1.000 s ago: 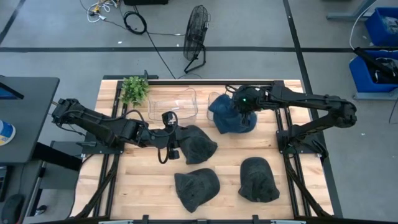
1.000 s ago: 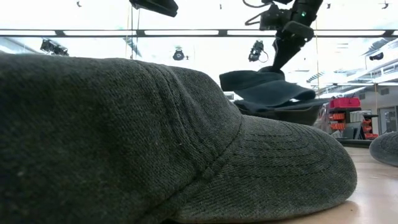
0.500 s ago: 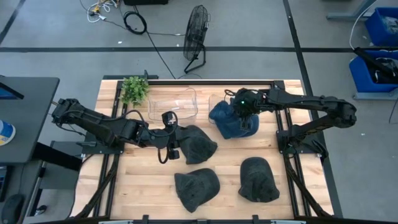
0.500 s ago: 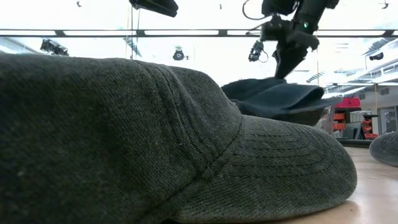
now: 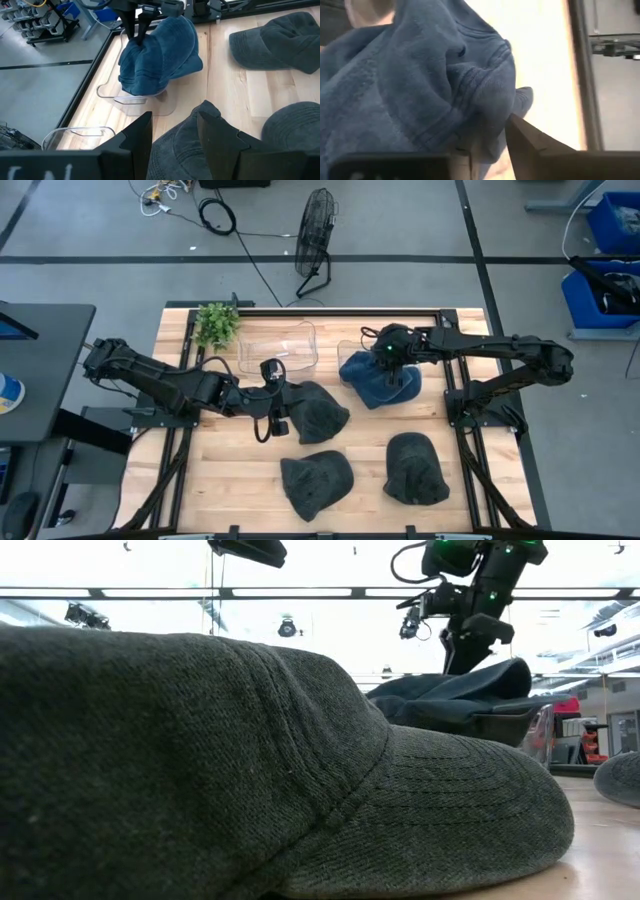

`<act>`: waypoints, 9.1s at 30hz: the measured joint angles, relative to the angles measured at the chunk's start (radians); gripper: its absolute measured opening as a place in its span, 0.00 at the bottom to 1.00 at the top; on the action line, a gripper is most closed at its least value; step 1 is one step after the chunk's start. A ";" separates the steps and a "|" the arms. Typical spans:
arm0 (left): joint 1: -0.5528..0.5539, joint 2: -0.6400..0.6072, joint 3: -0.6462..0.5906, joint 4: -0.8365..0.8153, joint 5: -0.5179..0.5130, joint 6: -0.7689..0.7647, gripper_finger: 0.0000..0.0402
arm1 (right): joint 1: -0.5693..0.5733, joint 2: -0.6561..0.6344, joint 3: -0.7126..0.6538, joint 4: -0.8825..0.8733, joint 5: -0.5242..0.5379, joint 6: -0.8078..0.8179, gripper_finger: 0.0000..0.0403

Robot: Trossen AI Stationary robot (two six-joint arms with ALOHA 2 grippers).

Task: Pick & Place hat
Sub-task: Put the blue cap into the right transparent bin, then put the top black cap into the left transparent bin, then put the left black cap into the left transparent bin

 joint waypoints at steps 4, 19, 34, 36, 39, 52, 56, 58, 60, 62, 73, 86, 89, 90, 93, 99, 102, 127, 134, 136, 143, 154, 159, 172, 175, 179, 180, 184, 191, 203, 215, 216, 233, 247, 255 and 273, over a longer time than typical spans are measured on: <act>-0.006 0.000 0.000 0.000 0.000 0.000 0.40 | 0.009 0.000 0.022 -0.046 0.044 0.031 0.30; -0.019 -0.009 0.000 -0.014 -0.135 -0.079 0.40 | 0.091 0.000 0.321 -0.180 0.046 -0.045 0.44; 0.008 -0.167 0.000 -0.153 -0.122 -0.247 0.40 | 0.325 0.000 0.465 -0.304 -0.019 0.156 0.44; 0.008 -0.191 0.000 -0.164 -0.122 -0.262 0.40 | 0.359 0.000 0.453 -0.305 -0.026 0.197 0.44; 0.008 -0.218 0.000 -0.180 -0.116 -0.265 0.40 | 0.409 -0.001 0.434 -0.302 -0.032 0.256 0.44; -0.001 -0.152 -0.001 -0.175 0.042 -0.381 0.40 | 0.589 0.000 0.201 -0.086 -0.209 0.438 0.44; -0.008 -0.082 -0.001 -0.173 0.072 -0.435 0.40 | 0.641 0.000 0.138 0.007 -0.210 0.478 0.44; -0.013 -0.046 -0.001 -0.167 0.073 -0.467 0.40 | 0.667 0.000 0.114 0.041 -0.210 0.499 0.44; -0.019 -0.006 -0.001 -0.167 0.073 -0.497 0.40 | 0.692 0.000 0.086 0.086 -0.210 0.519 0.44; -0.020 0.040 -0.001 -0.170 0.074 -0.520 0.40 | 0.715 0.000 0.067 0.122 -0.207 0.544 0.44; -0.021 0.309 -0.001 -0.114 0.196 -0.368 0.40 | 0.805 0.000 -0.019 0.198 -0.128 0.612 0.44; 0.047 0.568 0.001 -0.048 0.235 -0.231 0.40 | 0.805 0.000 -0.019 0.215 -0.109 0.603 0.44; 0.054 0.604 0.005 -0.008 0.222 -0.176 0.40 | 0.805 0.000 -0.019 0.215 -0.110 0.604 0.44; 0.057 0.614 0.006 0.005 0.222 -0.161 0.40 | 0.805 0.000 -0.019 0.215 -0.110 0.606 0.44; 0.070 0.625 0.006 0.023 0.234 -0.158 0.37 | 0.805 0.000 -0.019 0.215 -0.111 0.607 0.44; 0.098 0.627 0.005 0.027 0.325 -0.157 0.11 | 0.805 0.000 -0.019 0.219 -0.111 0.607 0.44; 0.103 0.625 0.003 0.035 0.324 -0.193 0.03 | 0.805 0.000 -0.019 0.221 -0.110 0.607 0.44; 0.035 -0.083 -0.002 -0.002 -0.154 -0.105 0.02 | 0.804 0.000 -0.019 0.233 -0.110 0.606 0.44; 0.126 -0.139 -0.001 -0.142 -0.263 -0.130 0.02 | 0.805 0.000 -0.019 0.234 -0.110 0.606 0.44; 0.159 -0.135 -0.001 -0.229 -0.262 -0.212 0.01 | 0.804 0.000 -0.019 0.234 -0.110 0.606 0.44; 0.247 -0.085 -0.001 -0.450 -0.155 -0.454 0.03 | 0.804 0.000 -0.019 0.236 -0.110 0.606 0.44; 0.324 0.044 -0.001 -0.457 -0.107 -0.497 0.02 | 0.804 0.000 -0.019 0.237 -0.110 0.606 0.44; 0.362 0.130 -0.001 -0.453 -0.108 -0.497 0.03 | 0.805 0.000 -0.019 0.237 -0.110 0.606 0.44; 0.427 0.290 -0.001 -0.420 -0.111 -0.497 0.15 | 0.804 0.000 -0.019 0.237 -0.109 0.568 0.44; 0.427 0.297 0.000 -0.413 -0.112 -0.496 0.21 | 0.805 0.000 -0.019 0.238 -0.109 0.568 0.44; 0.425 0.295 0.000 -0.414 -0.111 -0.496 0.31 | 0.804 0.000 -0.019 0.242 -0.109 0.568 0.44; 0.425 0.292 0.000 -0.414 -0.111 -0.493 0.33 | 0.804 0.000 -0.019 0.245 -0.109 0.568 0.44; 0.417 0.278 0.000 -0.412 -0.084 -0.470 0.39 | 0.804 0.000 -0.019 0.246 -0.109 0.568 0.44; 0.369 0.242 0.064 -0.430 -0.059 -0.419 0.45 | 0.804 0.000 -0.019 0.246 -0.110 0.558 0.44; 0.264 0.233 0.375 -0.558 -0.059 -0.364 0.46 | 0.804 0.000 -0.019 0.253 -0.111 0.585 0.44; 0.068 0.267 0.430 -0.549 0.056 -0.424 0.45 | 0.805 0.000 -0.019 0.252 -0.110 0.584 0.44; 0.047 0.277 0.430 -0.544 0.070 -0.425 0.45 | 0.804 0.000 -0.019 0.252 -0.111 0.584 0.44; -0.198 0.483 0.429 -0.442 0.104 -0.451 0.45 | 0.804 0.000 -0.018 0.262 -0.110 0.579 0.44; -0.206 0.572 0.429 -0.251 0.267 -0.448 0.45 | 0.804 0.000 -0.018 0.274 -0.110 0.523 0.44; -0.226 0.586 0.429 -0.292 0.291 -0.497 0.45 | 0.804 0.000 -0.018 0.264 -0.110 0.512 0.44; -0.230 0.705 0.429 -0.339 0.324 -0.549 0.42 | 0.804 0.000 -0.018 0.266 -0.110 0.467 0.44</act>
